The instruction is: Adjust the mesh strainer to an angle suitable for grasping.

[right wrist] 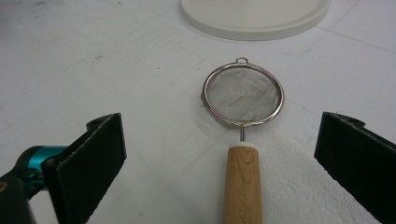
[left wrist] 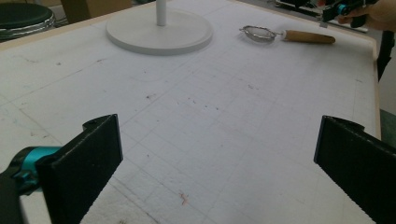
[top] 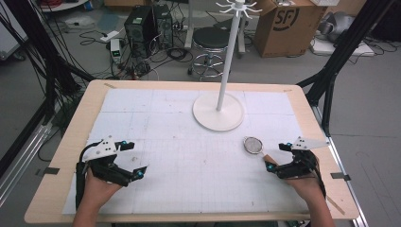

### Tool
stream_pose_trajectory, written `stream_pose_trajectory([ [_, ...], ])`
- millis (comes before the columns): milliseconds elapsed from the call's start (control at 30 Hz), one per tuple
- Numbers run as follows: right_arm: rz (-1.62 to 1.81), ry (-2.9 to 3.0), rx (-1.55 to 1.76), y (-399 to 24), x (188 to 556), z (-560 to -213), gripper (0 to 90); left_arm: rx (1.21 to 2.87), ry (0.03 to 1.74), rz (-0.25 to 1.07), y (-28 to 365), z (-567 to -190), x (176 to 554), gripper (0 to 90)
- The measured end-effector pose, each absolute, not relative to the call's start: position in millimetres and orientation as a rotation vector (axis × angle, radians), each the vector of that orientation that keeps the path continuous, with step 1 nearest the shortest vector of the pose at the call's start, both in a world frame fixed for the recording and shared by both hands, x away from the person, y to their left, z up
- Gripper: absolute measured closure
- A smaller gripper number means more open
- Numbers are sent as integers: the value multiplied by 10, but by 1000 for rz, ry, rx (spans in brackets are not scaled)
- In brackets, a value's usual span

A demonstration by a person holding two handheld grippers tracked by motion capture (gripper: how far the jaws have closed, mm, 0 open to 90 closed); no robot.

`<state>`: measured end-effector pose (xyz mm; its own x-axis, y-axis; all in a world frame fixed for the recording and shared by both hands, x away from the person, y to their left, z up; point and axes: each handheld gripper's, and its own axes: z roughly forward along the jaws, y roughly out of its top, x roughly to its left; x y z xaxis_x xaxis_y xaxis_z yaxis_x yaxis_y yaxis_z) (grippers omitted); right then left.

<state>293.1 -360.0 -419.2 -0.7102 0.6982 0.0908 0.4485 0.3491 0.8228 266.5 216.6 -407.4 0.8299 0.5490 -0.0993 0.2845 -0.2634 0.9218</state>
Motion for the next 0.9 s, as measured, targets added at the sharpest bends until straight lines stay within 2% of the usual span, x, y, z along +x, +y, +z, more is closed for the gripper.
stream_pose_trajectory([
  [633,1208,2357,1076,-3634,2923,-4247,9,1879,595,259,2095,-4110,2658,16],
  [900,1063,2437,1102,-3585,2995,-4377,70,1882,600,253,2093,-4134,2647,16],
])
